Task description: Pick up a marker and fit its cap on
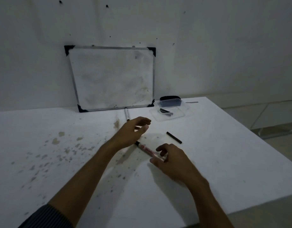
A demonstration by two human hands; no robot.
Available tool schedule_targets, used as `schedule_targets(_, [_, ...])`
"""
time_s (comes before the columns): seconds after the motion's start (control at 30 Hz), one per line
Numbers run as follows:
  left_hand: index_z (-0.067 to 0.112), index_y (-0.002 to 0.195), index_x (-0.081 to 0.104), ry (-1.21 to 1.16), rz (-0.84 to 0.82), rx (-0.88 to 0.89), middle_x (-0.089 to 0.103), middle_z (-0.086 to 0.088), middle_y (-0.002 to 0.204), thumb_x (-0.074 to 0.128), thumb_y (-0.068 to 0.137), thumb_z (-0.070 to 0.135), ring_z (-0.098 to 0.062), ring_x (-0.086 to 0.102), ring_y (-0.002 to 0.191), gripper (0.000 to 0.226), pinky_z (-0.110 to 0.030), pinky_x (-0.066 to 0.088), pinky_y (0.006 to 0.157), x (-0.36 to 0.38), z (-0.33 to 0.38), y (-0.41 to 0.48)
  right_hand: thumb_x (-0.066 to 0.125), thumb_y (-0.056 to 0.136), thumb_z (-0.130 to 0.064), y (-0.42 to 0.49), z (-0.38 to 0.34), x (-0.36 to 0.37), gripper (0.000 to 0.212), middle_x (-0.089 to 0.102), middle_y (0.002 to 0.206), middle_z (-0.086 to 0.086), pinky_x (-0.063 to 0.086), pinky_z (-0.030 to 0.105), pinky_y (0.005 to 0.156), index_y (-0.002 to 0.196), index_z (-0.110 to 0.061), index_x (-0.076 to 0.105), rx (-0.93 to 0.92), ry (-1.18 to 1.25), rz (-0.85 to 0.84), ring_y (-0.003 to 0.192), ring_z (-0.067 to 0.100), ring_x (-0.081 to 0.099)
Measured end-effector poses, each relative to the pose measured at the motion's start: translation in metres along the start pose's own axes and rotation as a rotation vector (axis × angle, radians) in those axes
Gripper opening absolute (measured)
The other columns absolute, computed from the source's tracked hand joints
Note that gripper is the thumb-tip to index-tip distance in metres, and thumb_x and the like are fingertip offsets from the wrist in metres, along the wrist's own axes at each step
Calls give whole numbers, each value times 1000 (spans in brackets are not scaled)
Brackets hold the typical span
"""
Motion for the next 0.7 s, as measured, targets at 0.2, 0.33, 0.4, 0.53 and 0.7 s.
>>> schedule_targets(0.2, [32, 151, 45, 220, -37, 190, 54, 10, 150, 66, 90, 14, -4, 44, 131, 67, -16, 31, 108, 18, 28, -56, 63, 101, -33, -13, -10, -4, 26, 65, 116, 1, 46, 20, 79, 121, -21, 72, -44, 23, 123, 102, 15, 63])
schedule_targets(0.33, [29, 155, 42, 377, 34, 388, 63, 9, 139, 72, 84, 30, -7, 54, 125, 77, -26, 32, 110, 28, 40, -86, 56, 103, -42, -24, -11, -2, 27, 66, 115, -9, 39, 7, 69, 123, -31, 71, -85, 110, 99, 88, -3, 57])
schedule_targets(0.4, [22, 145, 54, 420, 96, 445, 73, 6, 123, 75, 90, 37, -13, 65, 111, 61, -33, 45, 100, 27, 40, -93, 57, 101, -46, -27, -12, 1, 27, 68, 112, -13, 40, 7, 70, 119, -34, 72, -87, 137, 79, 91, -6, 58])
schedule_targets(0.53, [15, 120, 70, 535, 193, 491, 80, 0, 101, 73, 95, 36, -23, 74, 82, 32, -37, 59, 71, 17, 40, -96, 61, 98, -49, -23, -1, -25, 28, 66, 92, -21, 43, 16, 67, 108, -30, 78, -12, 182, 245, 80, -7, 61])
schedule_targets(0.7, [27, 119, 67, 217, 297, 207, 73, 17, 101, 63, 99, 45, -1, 68, 77, 27, -21, 56, 67, -7, 6, -95, 64, 98, -35, 13, 34, -61, 38, 68, 124, 8, 52, 38, 95, 130, -14, 68, 195, -66, 355, 111, 28, 67])
Point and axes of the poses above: each hand's wrist, its own y-axis towards the middle knuckle, its own x-axis out of the palm, z = x × y, the point moved 10 cm from there along y, towards the middle knuckle
